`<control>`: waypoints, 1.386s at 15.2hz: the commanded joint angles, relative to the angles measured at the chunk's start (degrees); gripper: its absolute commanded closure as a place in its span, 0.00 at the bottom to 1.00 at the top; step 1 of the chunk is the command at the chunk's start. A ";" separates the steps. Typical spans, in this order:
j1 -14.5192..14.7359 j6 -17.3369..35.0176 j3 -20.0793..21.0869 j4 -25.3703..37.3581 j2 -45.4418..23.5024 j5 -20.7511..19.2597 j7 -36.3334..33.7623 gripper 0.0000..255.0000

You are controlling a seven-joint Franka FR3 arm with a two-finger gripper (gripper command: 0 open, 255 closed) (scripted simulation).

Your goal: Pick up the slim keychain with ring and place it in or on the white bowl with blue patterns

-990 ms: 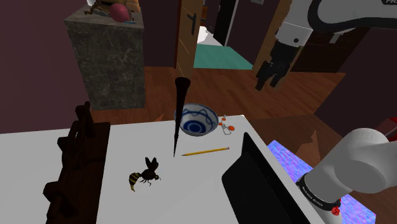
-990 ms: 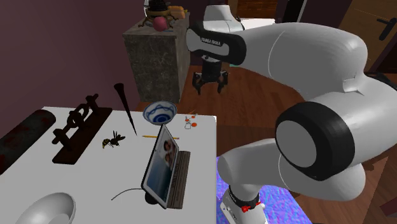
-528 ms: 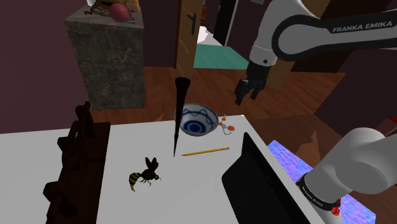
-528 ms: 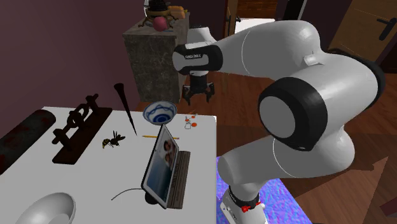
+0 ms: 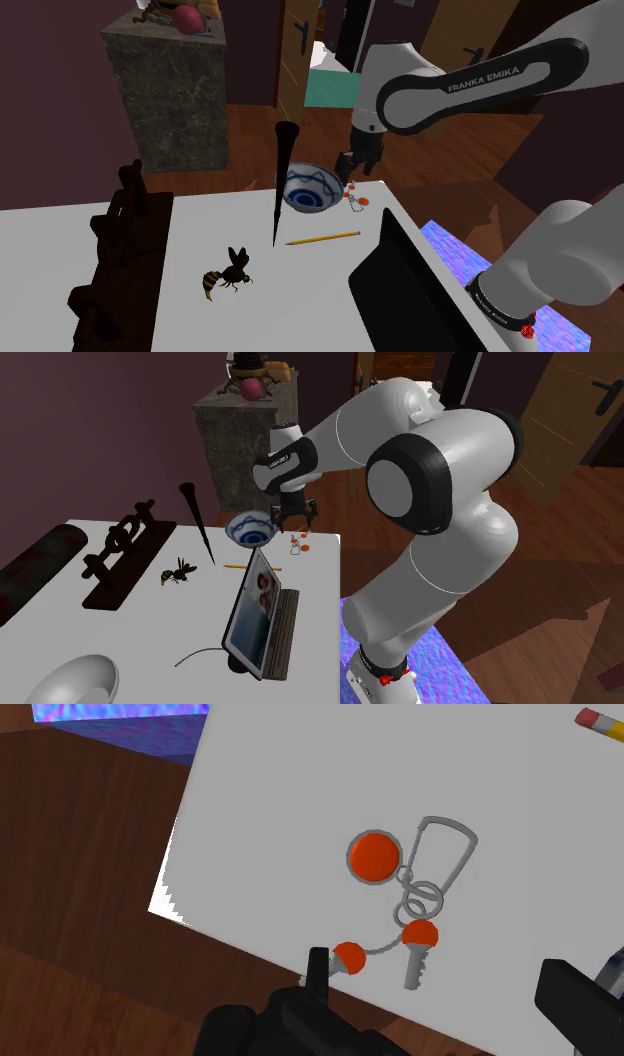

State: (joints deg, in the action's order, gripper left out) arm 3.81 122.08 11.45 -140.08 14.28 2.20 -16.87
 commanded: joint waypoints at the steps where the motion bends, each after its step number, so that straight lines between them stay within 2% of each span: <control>1: 0.22 2.33 0.64 -0.31 -2.50 -0.39 -0.69 0.00; 8: 0.12 7.94 0.84 -3.05 -5.41 -0.97 -1.17 0.00; 15: 0.13 7.94 0.83 -3.05 -5.41 -0.97 -1.17 0.00; 16: 0.13 7.94 0.83 -3.05 -5.41 -0.97 -1.17 1.00; 21: -0.09 7.98 0.63 -2.66 -5.86 -1.17 -0.89 1.00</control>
State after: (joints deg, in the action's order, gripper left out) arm 4.13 130.02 12.51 -142.38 9.02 1.53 -17.76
